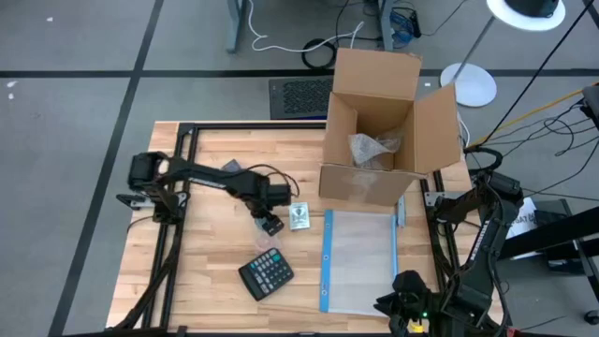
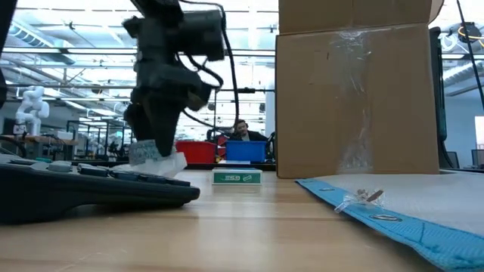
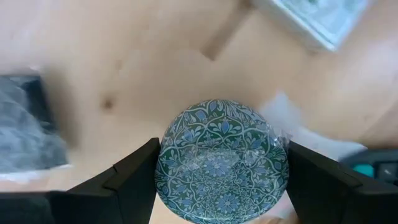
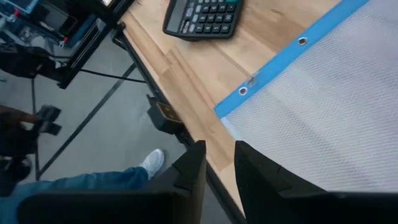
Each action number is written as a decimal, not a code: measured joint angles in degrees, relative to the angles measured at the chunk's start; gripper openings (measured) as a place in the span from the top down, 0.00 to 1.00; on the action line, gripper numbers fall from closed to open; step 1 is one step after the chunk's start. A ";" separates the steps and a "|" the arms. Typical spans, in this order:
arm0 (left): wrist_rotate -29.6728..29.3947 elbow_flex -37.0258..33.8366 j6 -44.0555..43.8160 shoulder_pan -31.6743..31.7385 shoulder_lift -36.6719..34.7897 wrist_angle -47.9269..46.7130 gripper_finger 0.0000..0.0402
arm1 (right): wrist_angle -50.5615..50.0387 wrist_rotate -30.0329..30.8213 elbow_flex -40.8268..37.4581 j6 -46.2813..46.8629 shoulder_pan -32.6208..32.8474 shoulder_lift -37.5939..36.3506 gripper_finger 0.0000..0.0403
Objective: Unpack boxes
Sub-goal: Move the scented candle to the center of the table
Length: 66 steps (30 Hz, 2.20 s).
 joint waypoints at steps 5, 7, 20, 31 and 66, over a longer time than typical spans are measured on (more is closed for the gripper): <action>-5.35 -2.62 -1.23 -3.93 -4.09 3.45 0.28 | -2.32 0.01 0.00 0.26 -0.07 0.00 0.81; -7.94 -2.98 -0.50 -5.23 -5.36 4.04 0.28 | -3.15 0.00 0.00 0.30 -0.07 0.00 0.81; -22.35 -3.01 8.60 -11.17 -12.85 4.41 0.28 | -17.86 4.20 0.01 0.40 -1.16 0.00 0.81; -25.75 -3.30 18.15 -10.16 -18.96 3.05 0.28 | -24.48 8.29 0.00 -4.86 -2.08 -0.02 0.81; -6.96 -20.81 8.92 -11.34 -22.25 12.65 0.21 | -0.73 14.64 0.02 -28.01 -2.04 2.56 0.81</action>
